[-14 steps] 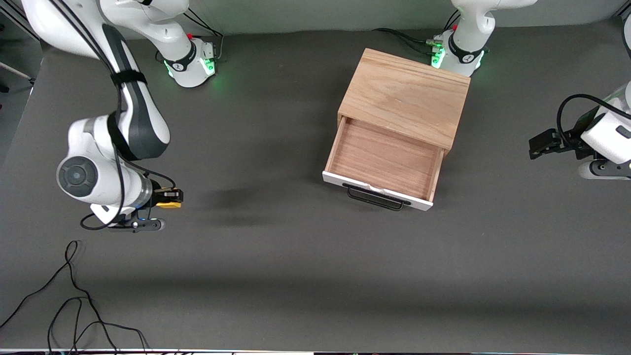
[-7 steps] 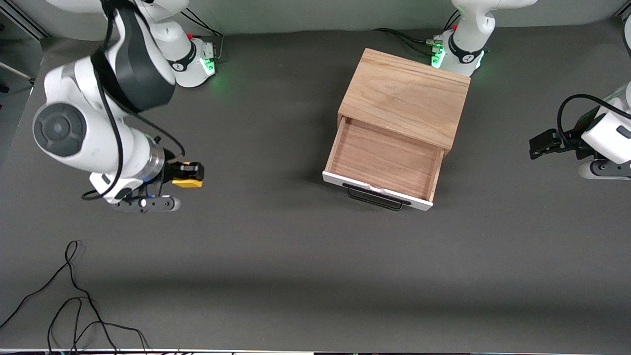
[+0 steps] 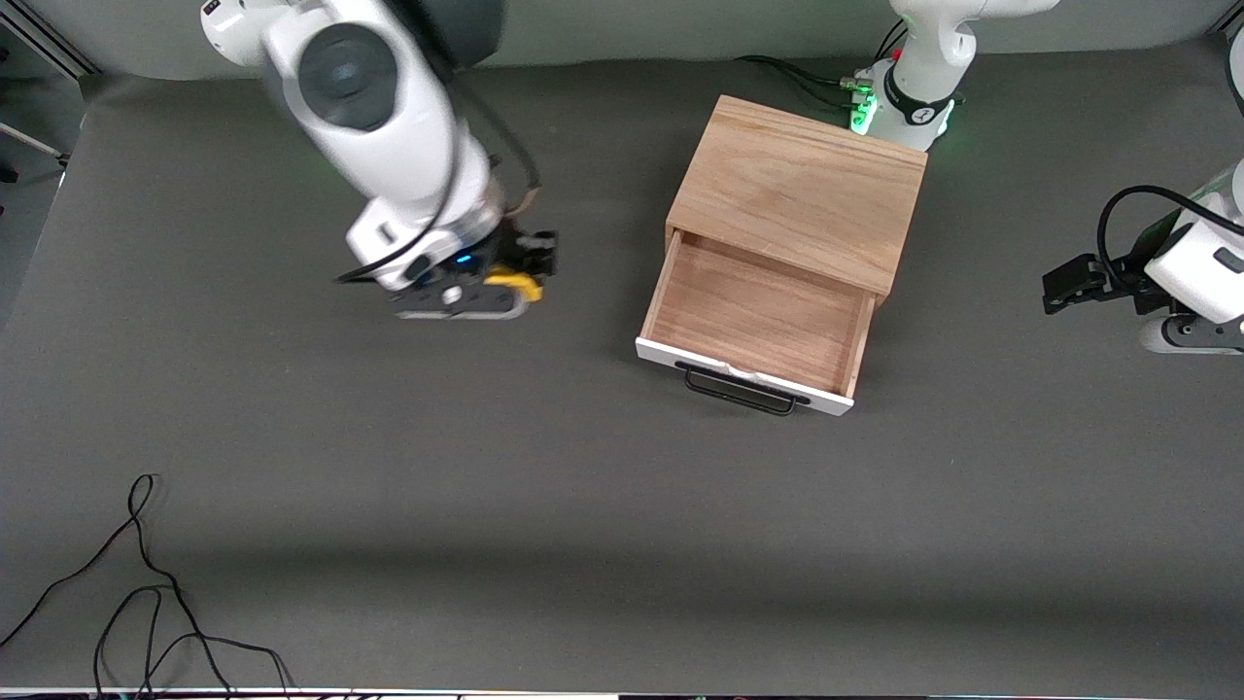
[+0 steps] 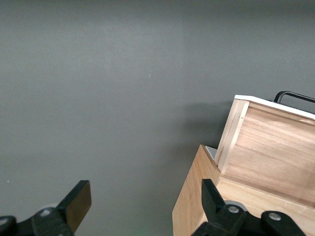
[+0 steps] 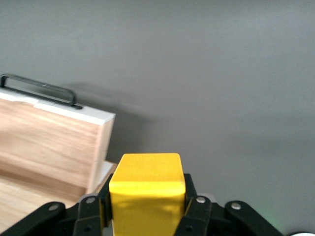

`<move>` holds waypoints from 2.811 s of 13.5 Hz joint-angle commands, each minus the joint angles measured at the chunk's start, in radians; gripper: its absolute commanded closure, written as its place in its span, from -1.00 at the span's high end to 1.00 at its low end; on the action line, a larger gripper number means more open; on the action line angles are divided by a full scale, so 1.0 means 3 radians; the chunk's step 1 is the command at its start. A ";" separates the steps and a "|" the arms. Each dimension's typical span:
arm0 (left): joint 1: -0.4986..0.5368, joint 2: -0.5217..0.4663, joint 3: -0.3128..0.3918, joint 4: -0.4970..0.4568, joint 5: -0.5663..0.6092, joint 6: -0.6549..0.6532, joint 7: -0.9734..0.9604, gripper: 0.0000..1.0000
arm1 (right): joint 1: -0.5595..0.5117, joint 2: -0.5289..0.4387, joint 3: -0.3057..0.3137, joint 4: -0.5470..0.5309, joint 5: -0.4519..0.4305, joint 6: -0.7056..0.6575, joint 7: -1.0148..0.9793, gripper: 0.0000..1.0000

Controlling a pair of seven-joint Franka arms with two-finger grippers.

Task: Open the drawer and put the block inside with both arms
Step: 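Lift the yellow cube and carry it over the open drawer, then lower the yellow cube into the drawer and open the right gripper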

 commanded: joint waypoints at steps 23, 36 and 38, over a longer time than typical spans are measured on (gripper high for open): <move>0.0009 -0.0006 0.0004 0.0000 0.0042 0.0034 0.0050 1.00 | 0.0826 0.1612 0.0048 0.0610 0.0000 0.1562 0.1361 -1.00; 0.0009 -0.0001 0.0004 0.0000 0.0042 0.0034 0.0050 1.00 | 0.0877 0.1714 0.0043 0.0559 -0.0016 0.1655 0.1510 0.59; 0.0009 -0.0001 0.0009 0.0000 0.0042 0.0034 0.0050 1.00 | 0.0913 0.1714 0.0028 0.0564 -0.0026 0.1655 0.1510 1.00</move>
